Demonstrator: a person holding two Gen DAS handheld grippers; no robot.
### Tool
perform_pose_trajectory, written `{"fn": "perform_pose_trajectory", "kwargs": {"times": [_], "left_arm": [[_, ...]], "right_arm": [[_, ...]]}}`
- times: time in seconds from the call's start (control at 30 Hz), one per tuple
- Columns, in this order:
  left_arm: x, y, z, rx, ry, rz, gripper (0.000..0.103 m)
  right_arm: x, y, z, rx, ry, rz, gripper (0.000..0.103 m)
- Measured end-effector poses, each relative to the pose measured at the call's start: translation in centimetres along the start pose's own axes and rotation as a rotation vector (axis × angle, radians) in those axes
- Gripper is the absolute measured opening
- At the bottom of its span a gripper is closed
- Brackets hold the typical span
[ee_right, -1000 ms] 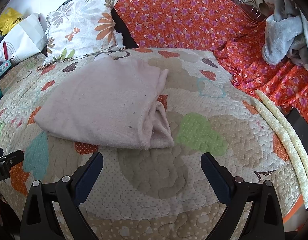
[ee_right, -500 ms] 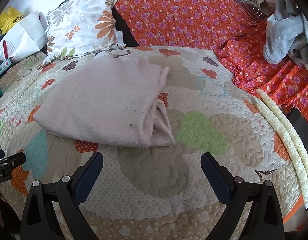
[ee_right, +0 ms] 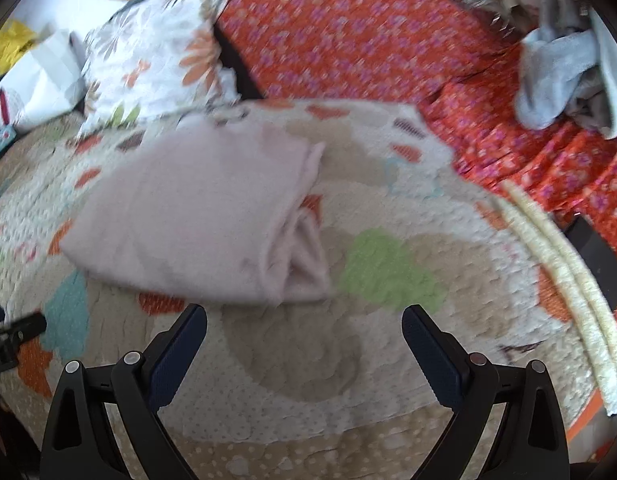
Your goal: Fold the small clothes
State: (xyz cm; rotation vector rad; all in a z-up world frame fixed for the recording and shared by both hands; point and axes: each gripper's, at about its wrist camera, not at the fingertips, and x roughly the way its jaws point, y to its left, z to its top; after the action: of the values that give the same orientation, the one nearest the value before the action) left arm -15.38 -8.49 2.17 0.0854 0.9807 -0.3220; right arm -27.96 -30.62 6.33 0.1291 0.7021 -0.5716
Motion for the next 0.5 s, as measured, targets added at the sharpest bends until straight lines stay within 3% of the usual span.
{"fn": "perform_pose_trajectory", "kwargs": {"times": [0.13,0.17,0.2,0.23,0.3,0.4,0.43,0.5], "left_arm": [[-0.1,-0.3,0.0,0.012,-0.001,-0.007,0.103],[-0.1,-0.4,-0.1,0.014,0.002,-0.011,0.103],[-0.2,-0.5,-0.1,0.015,0.001,-0.013,0.103],[-0.3,-0.5,-0.2,0.017,-0.002,-0.014,0.103],[-0.5,-0.7,-0.3,0.027,-0.013,-0.009,0.103],[-0.7,-0.7,-0.4,0.035,-0.023,-0.003,0.103],[-0.7,-0.6,-0.4,0.035,-0.022,-0.004,0.103],[-0.7,-0.6,-0.4,0.030,-0.019,-0.008,0.103]], "right_arm": [[-0.7,-0.9,2.8,0.033,-0.062,0.033,0.099],[-0.3,-0.9,3.6,0.040,-0.044,0.079,0.089],[0.4,-0.9,4.4,0.057,-0.018,0.136,0.073],[1.1,-0.8,4.8,0.073,0.006,0.173,0.066],[3.3,-0.4,5.6,0.101,0.069,0.255,0.038],[7.9,0.5,5.2,0.122,0.198,0.330,0.034],[9.8,0.4,4.5,0.123,0.257,0.298,0.034],[10.8,-0.5,3.5,0.167,0.272,0.288,0.040]]}}
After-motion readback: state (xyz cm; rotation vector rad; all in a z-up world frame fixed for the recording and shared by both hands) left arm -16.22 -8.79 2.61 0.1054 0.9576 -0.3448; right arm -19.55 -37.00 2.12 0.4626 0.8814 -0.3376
